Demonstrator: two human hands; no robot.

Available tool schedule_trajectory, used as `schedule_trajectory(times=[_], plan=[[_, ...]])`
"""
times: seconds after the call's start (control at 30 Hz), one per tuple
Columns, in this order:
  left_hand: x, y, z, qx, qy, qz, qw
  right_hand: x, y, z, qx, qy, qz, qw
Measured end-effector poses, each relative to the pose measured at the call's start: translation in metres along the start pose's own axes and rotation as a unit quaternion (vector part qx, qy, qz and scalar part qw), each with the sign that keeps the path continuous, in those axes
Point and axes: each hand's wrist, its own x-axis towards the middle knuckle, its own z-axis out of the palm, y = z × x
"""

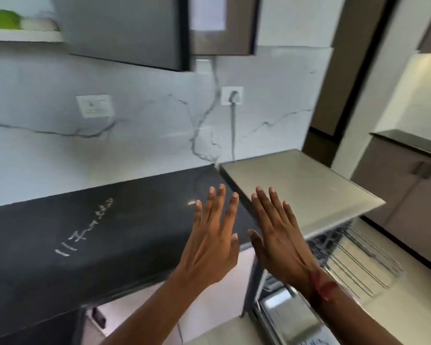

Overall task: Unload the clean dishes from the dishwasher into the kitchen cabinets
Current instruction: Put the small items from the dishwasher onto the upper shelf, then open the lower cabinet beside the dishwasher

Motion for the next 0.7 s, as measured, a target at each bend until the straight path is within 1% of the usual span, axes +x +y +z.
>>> schedule_trajectory(times=[0.03, 0.07, 0.13, 0.2, 0.27, 0.33, 0.37, 0.43, 0.5, 0.63, 0.7], plan=[[0.002, 0.012, 0.01, -0.002, -0.012, 0.01, 1.0, -0.012, 0.012, -0.003, 0.004, -0.006, 0.011, 1.0], [0.003, 0.047, 0.03, -0.015, -0.035, 0.023, 0.999, -0.045, 0.042, -0.01, -0.002, -0.021, 0.037, 0.999], [0.0, 0.084, 0.054, -0.031, -0.07, 0.038, 0.996, -0.085, 0.075, -0.017, -0.008, -0.04, 0.075, 0.996], [-0.006, 0.137, 0.084, -0.051, -0.111, 0.072, 0.99, -0.14, 0.12, -0.026, -0.004, -0.064, 0.126, 0.99], [-0.012, 0.174, 0.111, -0.065, -0.145, 0.097, 0.983, -0.183, 0.156, -0.024, 0.01, -0.071, 0.16, 0.985], [-0.015, 0.212, 0.144, -0.067, -0.183, 0.114, 0.974, -0.228, 0.189, -0.015, 0.016, -0.094, 0.193, 0.977], [-0.017, 0.219, 0.152, -0.069, -0.194, 0.115, 0.972, -0.239, 0.196, -0.008, 0.014, -0.111, 0.194, 0.975], [-0.021, 0.247, 0.182, -0.071, -0.247, 0.119, 0.959, -0.272, 0.218, 0.007, 0.021, -0.161, 0.214, 0.963], [-0.026, 0.263, 0.21, -0.062, -0.289, 0.119, 0.948, -0.291, 0.234, 0.024, 0.018, -0.194, 0.211, 0.958], [-0.025, 0.283, 0.28, -0.046, -0.358, 0.121, 0.925, -0.301, 0.272, 0.057, 0.014, -0.249, 0.216, 0.944], [-0.018, 0.29, 0.308, -0.048, -0.375, 0.121, 0.918, -0.3, 0.29, 0.07, 0.003, -0.278, 0.222, 0.935]])
